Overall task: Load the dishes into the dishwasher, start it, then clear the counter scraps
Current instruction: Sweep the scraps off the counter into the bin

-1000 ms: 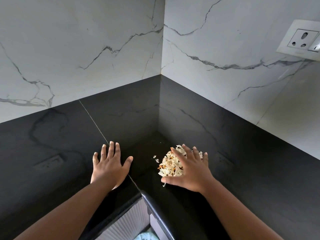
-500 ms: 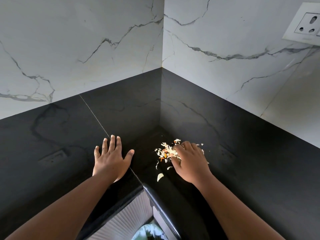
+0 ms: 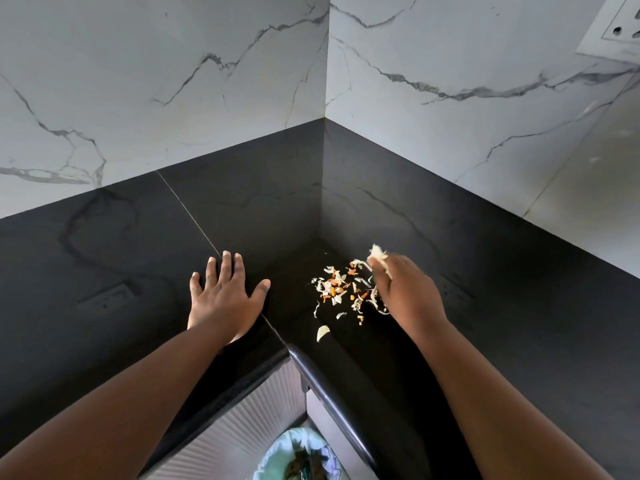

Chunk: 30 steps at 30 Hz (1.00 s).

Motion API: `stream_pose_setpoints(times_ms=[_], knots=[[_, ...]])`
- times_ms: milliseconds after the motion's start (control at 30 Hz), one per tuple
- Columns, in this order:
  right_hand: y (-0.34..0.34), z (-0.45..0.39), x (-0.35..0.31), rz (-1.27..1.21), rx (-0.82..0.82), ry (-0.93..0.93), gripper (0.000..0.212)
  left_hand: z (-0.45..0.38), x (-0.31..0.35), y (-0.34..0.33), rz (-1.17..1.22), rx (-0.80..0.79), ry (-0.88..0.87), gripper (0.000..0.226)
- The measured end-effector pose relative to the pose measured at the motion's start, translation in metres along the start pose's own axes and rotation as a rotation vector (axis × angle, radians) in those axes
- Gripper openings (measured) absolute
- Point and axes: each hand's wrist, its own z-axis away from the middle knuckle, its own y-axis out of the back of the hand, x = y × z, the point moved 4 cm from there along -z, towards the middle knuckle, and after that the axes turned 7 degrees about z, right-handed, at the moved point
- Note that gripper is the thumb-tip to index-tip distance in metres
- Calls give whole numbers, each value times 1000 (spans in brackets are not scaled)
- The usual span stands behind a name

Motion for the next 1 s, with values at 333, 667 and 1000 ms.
stream_pose_setpoints(times_ms=[333, 667, 1000], knots=[[33, 29, 19, -833, 14, -733, 31, 5, 0, 4, 144, 44, -76, 69], [60, 114, -73, -1550, -211, -1001, 25, 151, 26, 6, 270, 131, -628, 73], [-20, 216, -165, -1387, -688, -1040, 40, 250, -65, -119, 85, -253, -685, 73]])
